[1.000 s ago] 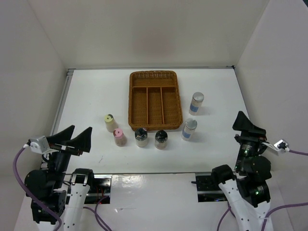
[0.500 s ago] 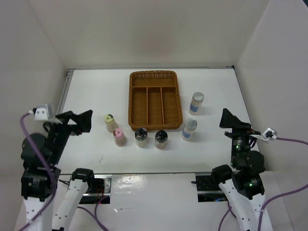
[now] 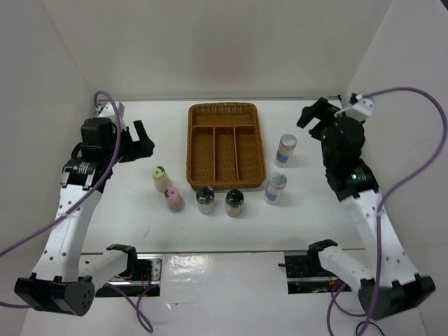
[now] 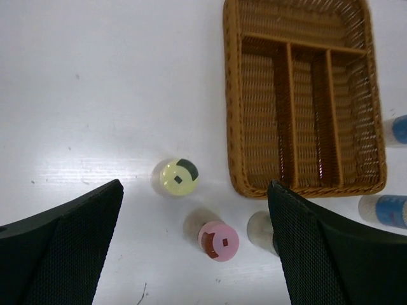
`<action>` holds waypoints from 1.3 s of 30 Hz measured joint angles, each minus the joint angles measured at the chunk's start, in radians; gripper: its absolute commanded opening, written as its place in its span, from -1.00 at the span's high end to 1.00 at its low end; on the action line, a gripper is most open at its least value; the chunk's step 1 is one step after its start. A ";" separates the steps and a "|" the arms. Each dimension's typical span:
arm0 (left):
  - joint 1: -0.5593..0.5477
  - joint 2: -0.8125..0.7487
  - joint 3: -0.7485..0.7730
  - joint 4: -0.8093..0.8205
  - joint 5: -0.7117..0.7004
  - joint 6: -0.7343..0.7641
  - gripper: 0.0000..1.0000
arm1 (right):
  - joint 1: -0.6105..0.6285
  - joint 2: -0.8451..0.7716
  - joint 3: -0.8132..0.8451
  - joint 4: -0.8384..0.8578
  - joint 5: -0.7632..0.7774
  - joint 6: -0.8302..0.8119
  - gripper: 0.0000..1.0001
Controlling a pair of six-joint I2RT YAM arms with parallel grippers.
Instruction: Organize the condiment bottles
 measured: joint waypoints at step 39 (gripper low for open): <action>-0.117 0.478 -0.039 -0.093 -0.162 0.028 -0.93 | -0.239 0.383 0.148 -0.240 -0.346 -0.166 -0.97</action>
